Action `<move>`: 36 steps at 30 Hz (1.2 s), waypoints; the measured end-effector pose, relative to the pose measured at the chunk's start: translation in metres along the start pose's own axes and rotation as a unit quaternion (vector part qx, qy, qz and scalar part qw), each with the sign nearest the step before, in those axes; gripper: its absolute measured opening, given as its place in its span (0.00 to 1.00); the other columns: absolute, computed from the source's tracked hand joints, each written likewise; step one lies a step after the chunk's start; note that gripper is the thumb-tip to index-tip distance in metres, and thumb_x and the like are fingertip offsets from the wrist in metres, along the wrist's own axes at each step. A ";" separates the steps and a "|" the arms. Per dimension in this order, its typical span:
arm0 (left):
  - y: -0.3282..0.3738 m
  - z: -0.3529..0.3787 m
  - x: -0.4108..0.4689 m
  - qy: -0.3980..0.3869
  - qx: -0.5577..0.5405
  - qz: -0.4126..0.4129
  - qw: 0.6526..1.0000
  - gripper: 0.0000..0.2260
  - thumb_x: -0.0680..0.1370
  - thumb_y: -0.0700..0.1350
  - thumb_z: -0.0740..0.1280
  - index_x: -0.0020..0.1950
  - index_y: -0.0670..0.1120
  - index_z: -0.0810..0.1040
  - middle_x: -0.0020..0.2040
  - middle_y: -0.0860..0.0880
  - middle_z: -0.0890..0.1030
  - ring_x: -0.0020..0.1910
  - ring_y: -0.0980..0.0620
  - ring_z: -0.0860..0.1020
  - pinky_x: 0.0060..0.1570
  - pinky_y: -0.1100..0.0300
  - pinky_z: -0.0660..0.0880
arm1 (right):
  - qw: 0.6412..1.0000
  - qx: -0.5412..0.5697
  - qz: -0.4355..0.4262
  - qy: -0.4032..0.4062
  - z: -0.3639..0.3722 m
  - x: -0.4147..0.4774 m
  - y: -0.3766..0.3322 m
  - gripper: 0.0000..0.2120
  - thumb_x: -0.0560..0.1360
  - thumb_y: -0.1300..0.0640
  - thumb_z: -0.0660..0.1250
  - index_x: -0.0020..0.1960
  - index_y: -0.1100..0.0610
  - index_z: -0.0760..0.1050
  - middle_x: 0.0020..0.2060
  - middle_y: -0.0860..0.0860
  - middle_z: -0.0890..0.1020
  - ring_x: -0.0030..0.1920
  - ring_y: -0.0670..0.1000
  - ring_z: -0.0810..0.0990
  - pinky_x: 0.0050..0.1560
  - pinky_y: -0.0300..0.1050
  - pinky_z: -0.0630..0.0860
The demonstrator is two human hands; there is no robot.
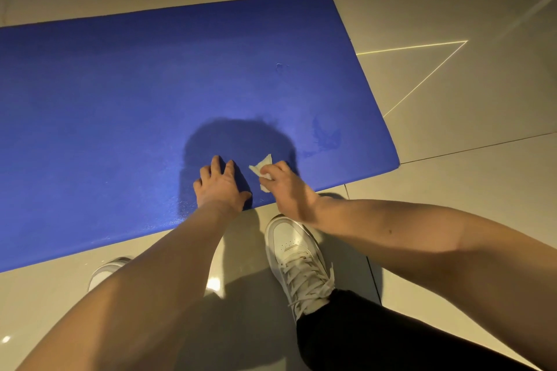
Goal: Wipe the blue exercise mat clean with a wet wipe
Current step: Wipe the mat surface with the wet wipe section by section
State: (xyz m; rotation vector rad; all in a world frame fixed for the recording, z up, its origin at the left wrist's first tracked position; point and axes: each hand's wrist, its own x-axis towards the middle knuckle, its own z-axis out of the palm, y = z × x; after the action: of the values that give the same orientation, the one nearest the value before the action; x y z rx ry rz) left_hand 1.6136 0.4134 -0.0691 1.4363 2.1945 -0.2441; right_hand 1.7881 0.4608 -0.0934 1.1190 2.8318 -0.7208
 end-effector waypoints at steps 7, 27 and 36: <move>-0.001 0.001 0.000 0.005 -0.003 0.007 1.000 0.37 0.76 0.58 0.70 0.79 0.52 0.57 0.79 0.47 0.52 0.75 0.41 0.55 0.71 0.46 0.59 | 0.996 -0.075 0.051 0.004 -0.017 -0.037 0.065 0.29 0.64 0.73 0.74 0.65 0.66 0.78 0.57 0.61 0.77 0.51 0.63 0.74 0.52 0.54 0.80; 0.022 -0.015 -0.007 0.075 -0.247 0.143 0.955 0.22 0.79 0.49 0.68 0.73 0.55 0.71 0.71 0.54 0.73 0.69 0.47 0.66 0.65 0.50 0.61 | 0.745 0.563 0.351 0.070 -0.032 0.003 -0.020 0.08 0.81 0.63 0.67 0.58 0.61 0.81 0.50 0.57 0.85 0.47 0.53 0.83 0.42 0.38 0.79; 0.022 -0.015 -0.006 0.061 -0.266 0.095 0.957 0.05 0.79 0.56 0.69 0.47 0.56 0.80 0.43 0.56 0.82 0.52 0.48 0.76 0.53 0.55 0.62 | 0.730 0.570 0.375 0.039 -0.031 -0.001 -0.021 0.07 0.78 0.58 0.72 0.55 0.58 0.81 0.51 0.57 0.85 0.45 0.52 0.81 0.48 0.43 0.81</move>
State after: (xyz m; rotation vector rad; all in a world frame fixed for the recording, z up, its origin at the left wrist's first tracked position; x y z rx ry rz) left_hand 1.6304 0.4241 -0.0508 1.3561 1.9808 0.4807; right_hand 1.7799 0.4595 -0.0564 2.1314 1.3750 -2.3215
